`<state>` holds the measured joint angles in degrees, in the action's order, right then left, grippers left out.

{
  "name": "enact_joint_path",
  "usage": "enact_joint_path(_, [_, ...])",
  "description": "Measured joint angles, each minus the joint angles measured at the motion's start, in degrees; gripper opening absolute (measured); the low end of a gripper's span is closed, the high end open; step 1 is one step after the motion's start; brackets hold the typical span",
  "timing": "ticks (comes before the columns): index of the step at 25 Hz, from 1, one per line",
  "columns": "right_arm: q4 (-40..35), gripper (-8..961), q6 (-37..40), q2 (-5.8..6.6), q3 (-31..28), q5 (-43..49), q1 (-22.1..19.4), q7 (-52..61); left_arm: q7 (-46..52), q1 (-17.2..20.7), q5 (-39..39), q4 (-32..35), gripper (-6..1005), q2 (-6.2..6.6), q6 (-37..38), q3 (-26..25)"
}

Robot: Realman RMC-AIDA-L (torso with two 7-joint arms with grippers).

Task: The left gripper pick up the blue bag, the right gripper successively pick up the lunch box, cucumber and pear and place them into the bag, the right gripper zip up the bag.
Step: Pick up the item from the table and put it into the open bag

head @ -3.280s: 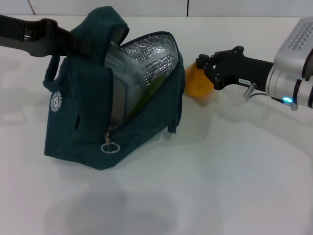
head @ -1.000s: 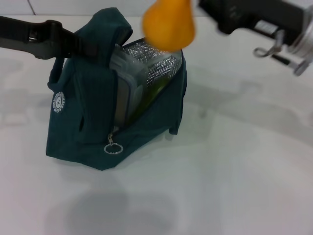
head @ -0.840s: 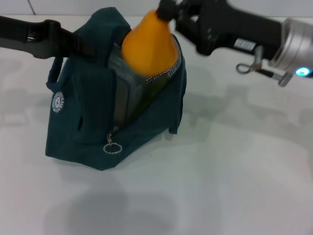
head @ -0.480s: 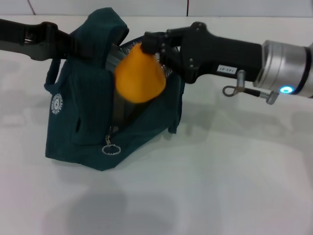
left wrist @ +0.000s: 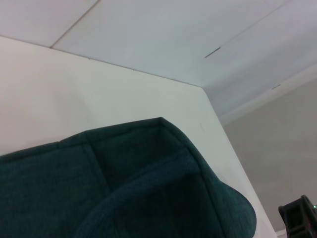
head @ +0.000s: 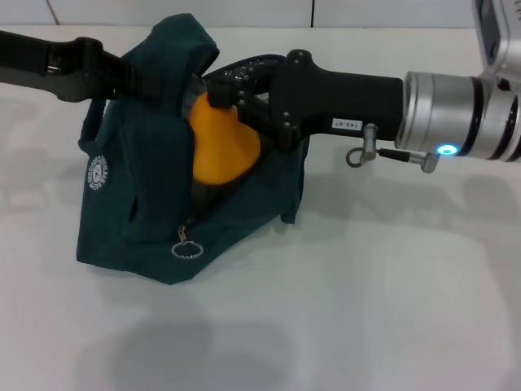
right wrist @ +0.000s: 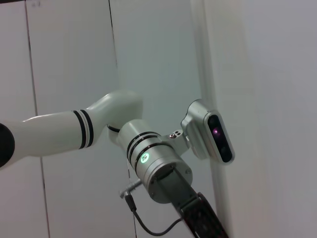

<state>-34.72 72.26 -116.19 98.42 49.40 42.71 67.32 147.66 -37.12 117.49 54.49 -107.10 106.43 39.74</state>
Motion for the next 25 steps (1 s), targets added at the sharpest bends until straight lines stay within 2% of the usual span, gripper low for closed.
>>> enact_joint_path(12, [0.01,39,-1.09,0.0,0.37,-0.71,0.41,0.0,-0.18,0.14,0.05,0.0,45,-0.1,0.0,0.08])
enact_joint_path(23, [-0.49,42,-3.63,-0.01,3.81,-4.88,0.13,-0.03,-0.27,0.17,0.12,0.0,45,-0.2,0.0,0.08])
enact_joint_path(25, [-0.72,121,-3.57,0.0,3.84,-5.05,-0.08,-0.03,-0.28,0.25,0.12,0.0,45,-0.13,0.0,0.08])
